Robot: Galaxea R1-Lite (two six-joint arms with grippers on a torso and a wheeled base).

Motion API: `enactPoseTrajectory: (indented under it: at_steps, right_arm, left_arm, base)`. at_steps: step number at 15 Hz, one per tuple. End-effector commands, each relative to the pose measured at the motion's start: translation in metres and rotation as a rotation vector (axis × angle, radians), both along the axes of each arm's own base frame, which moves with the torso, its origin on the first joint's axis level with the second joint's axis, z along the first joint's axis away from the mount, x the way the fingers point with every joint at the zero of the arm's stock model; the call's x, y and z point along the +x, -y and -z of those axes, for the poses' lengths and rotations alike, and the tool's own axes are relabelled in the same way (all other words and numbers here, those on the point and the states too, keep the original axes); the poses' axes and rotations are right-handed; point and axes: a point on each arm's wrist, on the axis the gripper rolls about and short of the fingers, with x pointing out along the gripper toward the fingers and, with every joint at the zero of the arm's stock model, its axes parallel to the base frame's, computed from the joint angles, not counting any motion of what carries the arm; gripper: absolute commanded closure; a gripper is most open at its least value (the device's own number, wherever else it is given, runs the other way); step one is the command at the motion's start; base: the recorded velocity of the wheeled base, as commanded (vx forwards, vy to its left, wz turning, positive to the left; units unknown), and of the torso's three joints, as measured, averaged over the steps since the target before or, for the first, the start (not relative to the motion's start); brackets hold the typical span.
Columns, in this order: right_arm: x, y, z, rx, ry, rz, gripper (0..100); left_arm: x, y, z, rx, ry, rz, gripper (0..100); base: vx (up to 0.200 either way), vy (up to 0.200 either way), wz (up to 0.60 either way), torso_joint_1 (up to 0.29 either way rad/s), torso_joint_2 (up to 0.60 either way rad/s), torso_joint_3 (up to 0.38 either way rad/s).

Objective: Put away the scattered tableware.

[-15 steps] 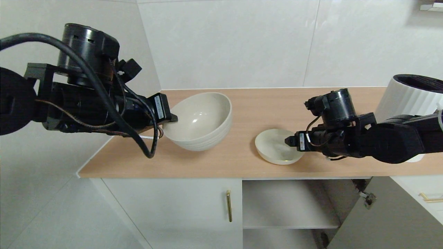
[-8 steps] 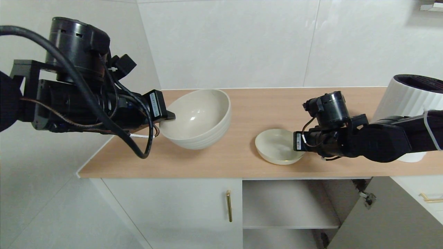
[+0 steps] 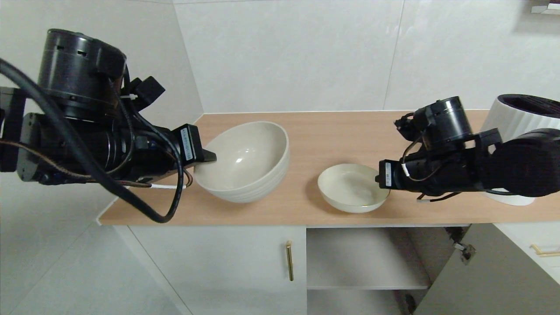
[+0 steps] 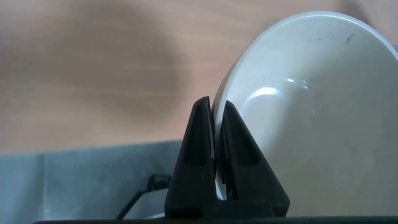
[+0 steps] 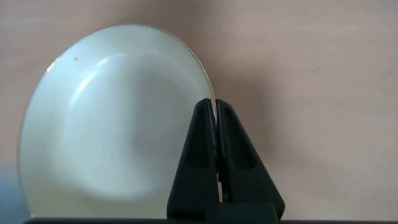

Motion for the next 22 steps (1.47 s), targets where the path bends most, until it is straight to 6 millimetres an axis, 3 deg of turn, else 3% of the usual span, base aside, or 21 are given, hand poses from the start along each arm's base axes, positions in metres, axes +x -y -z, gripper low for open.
enactPoseTrajectory:
  at_steps: [1, 5, 8, 11, 18, 22]
  right_arm:
    - [-0.044, 0.023, -0.041, 0.066, 0.040, -0.042, 100]
    - [-0.070, 0.036, -0.054, 0.085, 0.082, -0.048, 100]
    - [-0.081, 0.042, -0.034, 0.047, 0.003, -0.044, 100]
    - [-0.088, 0.046, -0.030, 0.040, -0.008, -0.044, 100]
    - [-0.086, 0.045, -0.027, 0.035, -0.013, -0.040, 100]
    - [-0.085, 0.046, -0.026, 0.027, -0.014, -0.033, 100]
  left_arm:
    - [-0.018, -0.008, 0.001, -0.001, 0.001, 0.000, 100]
    - [-0.036, -0.015, -0.001, -0.009, 0.016, 0.004, 100]
    - [-0.041, -0.017, -0.004, -0.013, 0.028, 0.004, 100]
    - [-0.041, -0.016, -0.003, -0.013, 0.026, 0.007, 100]
    - [-0.036, -0.011, 0.002, -0.002, 0.004, 0.018, 100]
    - [-0.035, -0.009, 0.006, 0.004, -0.009, 0.028, 100]
  base:
    - [0.000, 0.000, 0.00, 0.000, 0.00, 0.000]
    - [0.000, 0.000, 0.00, 0.000, 0.00, 0.000]
    - [0.000, 0.000, 0.00, 0.000, 0.00, 0.000]
    - [0.000, 0.000, 0.00, 0.000, 0.00, 0.000]
    - [-0.200, 0.000, 0.00, 0.004, 0.00, 0.004]
    - [0.000, 0.000, 0.00, 0.000, 0.00, 0.000]
